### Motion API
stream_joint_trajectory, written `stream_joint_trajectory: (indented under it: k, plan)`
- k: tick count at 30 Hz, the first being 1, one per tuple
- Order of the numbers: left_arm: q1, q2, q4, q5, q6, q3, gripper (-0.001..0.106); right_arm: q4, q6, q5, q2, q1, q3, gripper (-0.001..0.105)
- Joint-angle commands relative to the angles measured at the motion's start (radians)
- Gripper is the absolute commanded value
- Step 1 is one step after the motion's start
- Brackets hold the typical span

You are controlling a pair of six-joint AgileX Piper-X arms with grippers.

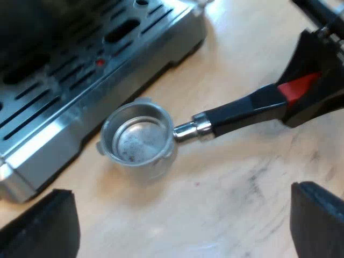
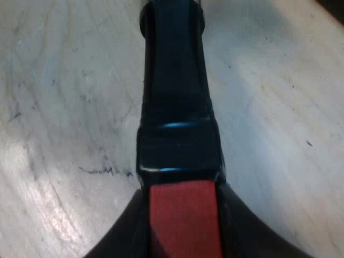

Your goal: Grind coffee beans and then tamp

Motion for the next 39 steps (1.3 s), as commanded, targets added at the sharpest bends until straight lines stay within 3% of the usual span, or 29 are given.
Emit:
stream_joint_trajectory:
  k: [1, 7, 22, 39]
  plan:
    - [-0.006, 0.03, -0.03, -0.023, 0.022, 0.0, 0.08, -0.087, -0.012, 0.004, 0.015, 0.0, -0.015, 0.0]
    - [-0.006, 0.105, -0.094, -0.02, 0.039, 0.001, 0.08, -0.125, -0.009, 0.005, 0.088, -0.015, -0.014, 0.0]
    - [-0.006, 0.246, -0.076, -0.006, 0.039, 0.001, 0.08, -0.115, 0.021, -0.019, 0.137, -0.057, -0.014, 0.0]
    - [-0.006, 0.25, -0.076, 0.018, 0.039, 0.001, 0.08, -0.01, 0.021, -0.042, 0.141, -0.057, 0.015, 0.0]
